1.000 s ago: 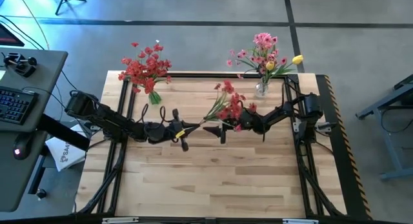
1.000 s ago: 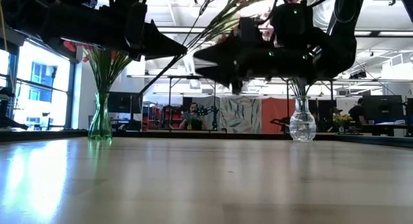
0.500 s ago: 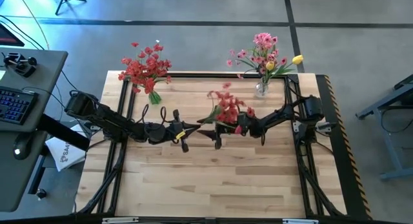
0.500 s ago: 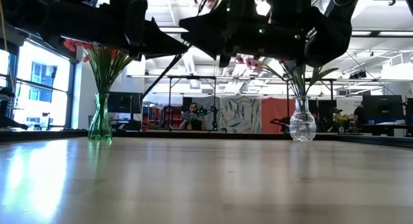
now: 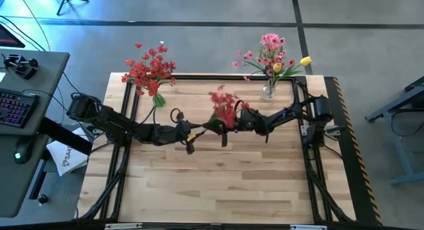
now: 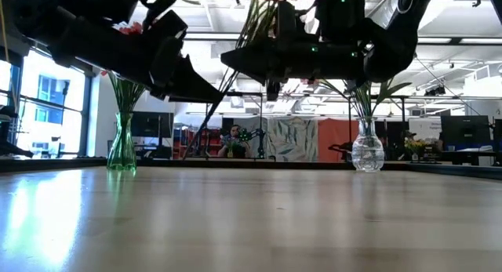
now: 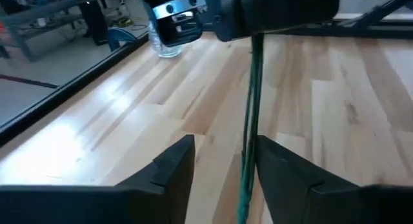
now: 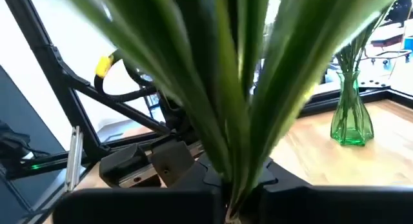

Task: Sort flowers into vase by color
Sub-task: Put the red flowers into the green vase

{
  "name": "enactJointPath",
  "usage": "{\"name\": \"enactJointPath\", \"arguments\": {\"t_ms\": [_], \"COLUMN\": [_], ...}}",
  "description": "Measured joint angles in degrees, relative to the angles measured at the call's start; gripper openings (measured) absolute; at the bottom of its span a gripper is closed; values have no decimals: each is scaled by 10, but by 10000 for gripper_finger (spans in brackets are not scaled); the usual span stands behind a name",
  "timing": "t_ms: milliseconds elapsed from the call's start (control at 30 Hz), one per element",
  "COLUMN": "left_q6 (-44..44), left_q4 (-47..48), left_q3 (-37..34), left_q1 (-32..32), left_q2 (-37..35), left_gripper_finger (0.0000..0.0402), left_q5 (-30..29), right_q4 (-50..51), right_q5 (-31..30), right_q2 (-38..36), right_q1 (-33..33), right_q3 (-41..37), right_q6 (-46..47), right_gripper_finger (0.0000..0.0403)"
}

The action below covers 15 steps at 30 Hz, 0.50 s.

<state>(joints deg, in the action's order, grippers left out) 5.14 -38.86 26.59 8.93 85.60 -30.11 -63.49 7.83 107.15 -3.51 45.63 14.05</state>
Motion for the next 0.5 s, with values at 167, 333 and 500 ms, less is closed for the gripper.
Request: {"name": "enactJointPath", "arguments": {"t_ms": [167,333,500], "left_q6": [-33,-33,-33], "left_q4": [-1,-3,-1], "left_q3": [9,32,46], "left_q1": [-19,-40,-57], "left_q2": [0,0,0], "left_gripper_finger": [166,166,152], "left_q5": [38,105,164], "right_q4": [6,13,20], "right_q5": [4,23,27], "right_q2": [0,0,0], "right_q1": [2,2,3], "right_q3": [0,0,0], "right_q6": [-10,-22,-26], "right_gripper_finger": [5,2,2]}}
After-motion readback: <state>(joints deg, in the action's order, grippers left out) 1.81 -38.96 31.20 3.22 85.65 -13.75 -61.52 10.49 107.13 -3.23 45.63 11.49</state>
